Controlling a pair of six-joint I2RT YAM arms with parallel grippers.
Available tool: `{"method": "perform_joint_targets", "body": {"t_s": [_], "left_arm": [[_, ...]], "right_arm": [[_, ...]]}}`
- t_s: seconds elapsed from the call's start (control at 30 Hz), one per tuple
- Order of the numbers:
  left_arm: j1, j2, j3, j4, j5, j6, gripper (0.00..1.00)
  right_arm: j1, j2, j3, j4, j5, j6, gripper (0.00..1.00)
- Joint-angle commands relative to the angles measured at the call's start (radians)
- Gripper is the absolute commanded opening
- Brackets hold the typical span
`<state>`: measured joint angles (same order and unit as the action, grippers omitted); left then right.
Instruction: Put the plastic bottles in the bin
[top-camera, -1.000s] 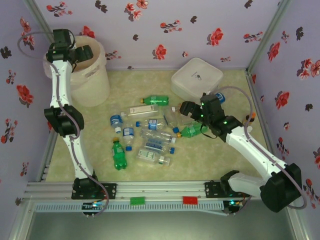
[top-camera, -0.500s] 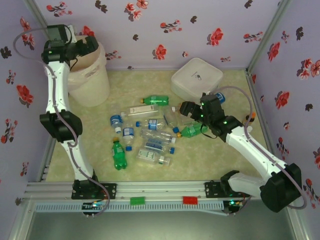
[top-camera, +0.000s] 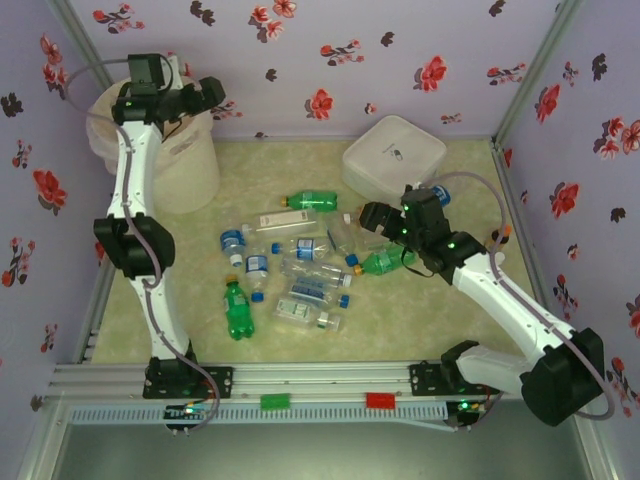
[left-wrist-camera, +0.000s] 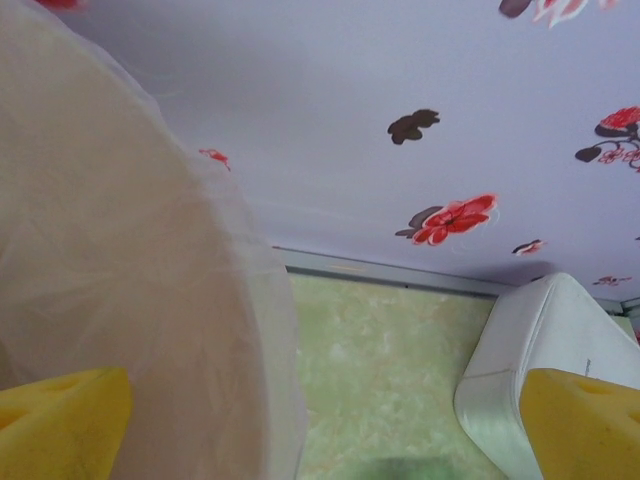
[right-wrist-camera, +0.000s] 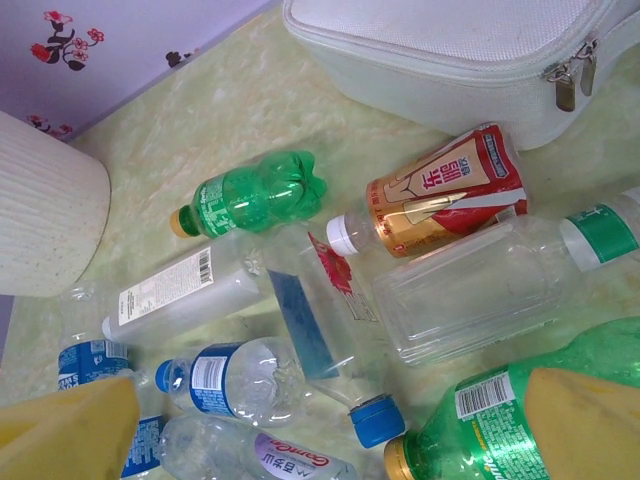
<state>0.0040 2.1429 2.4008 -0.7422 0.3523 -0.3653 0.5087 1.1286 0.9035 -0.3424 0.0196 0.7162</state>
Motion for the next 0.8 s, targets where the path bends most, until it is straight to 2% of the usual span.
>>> {"method": "perform_joint_targets", "body": {"t_s": [0.0,0.07,0.23,0.37,0.67,0.77], "left_arm": [[-0.021,0.033,0.017,0.008,0.02,-0.015,0.98],[-0.033,0.05,0.038,0.004,0.019,-0.015,0.94],[-0.045,0.081,0.094,-0.003,0.019,-0.011,0.73],[-0.054,0.1,0.121,0.003,0.025,-0.032,0.66],[-0.118,0.087,0.121,0.029,0.034,-0.064,0.72],[-0.141,0.07,0.098,0.044,0.036,-0.068,0.8]], "right_arm": [[0.003,-0.021,0.014,0.002,0.011,-0.011,1.0],[0.002,-0.023,0.015,-0.002,0.011,-0.013,1.0],[0.003,-0.021,0.013,-0.002,0.019,-0.013,1.0],[0.004,-0.018,0.015,-0.002,0.023,-0.015,1.0],[0.003,-0.013,0.011,-0.013,0.05,-0.007,1.0],[0.001,-0.009,0.009,-0.049,0.116,0.004,1.0]]}}
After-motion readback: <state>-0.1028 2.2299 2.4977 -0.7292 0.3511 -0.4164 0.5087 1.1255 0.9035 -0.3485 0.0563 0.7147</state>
